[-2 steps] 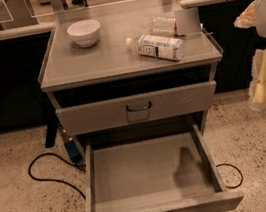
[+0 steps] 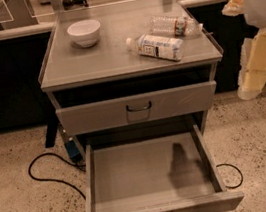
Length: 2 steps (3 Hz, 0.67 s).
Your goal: Place blue plastic bottle into middle drawer
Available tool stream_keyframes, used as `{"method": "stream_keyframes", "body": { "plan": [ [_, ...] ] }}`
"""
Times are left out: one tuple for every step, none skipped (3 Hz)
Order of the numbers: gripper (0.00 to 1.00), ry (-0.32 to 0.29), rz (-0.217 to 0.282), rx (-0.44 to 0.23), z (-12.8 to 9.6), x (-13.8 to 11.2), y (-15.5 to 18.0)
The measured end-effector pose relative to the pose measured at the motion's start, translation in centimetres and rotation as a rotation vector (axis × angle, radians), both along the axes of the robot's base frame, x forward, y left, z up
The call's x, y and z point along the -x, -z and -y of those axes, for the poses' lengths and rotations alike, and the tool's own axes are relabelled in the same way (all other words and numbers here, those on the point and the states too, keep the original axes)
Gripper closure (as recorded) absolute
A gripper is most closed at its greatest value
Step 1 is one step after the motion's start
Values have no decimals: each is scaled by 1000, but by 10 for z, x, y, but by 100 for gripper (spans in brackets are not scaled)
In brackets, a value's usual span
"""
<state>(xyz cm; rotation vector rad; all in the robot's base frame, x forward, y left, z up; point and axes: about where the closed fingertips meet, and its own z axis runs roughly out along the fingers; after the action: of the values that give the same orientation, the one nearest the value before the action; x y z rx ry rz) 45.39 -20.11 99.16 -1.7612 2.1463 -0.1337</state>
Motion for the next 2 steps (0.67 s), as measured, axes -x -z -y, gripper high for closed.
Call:
{"method": "stream_keyframes", "body": {
  "plan": [
    [0, -97, 45, 6, -35, -46, -13],
    [0, -158, 24, 6, -79, -116, -11]
  ]
}}
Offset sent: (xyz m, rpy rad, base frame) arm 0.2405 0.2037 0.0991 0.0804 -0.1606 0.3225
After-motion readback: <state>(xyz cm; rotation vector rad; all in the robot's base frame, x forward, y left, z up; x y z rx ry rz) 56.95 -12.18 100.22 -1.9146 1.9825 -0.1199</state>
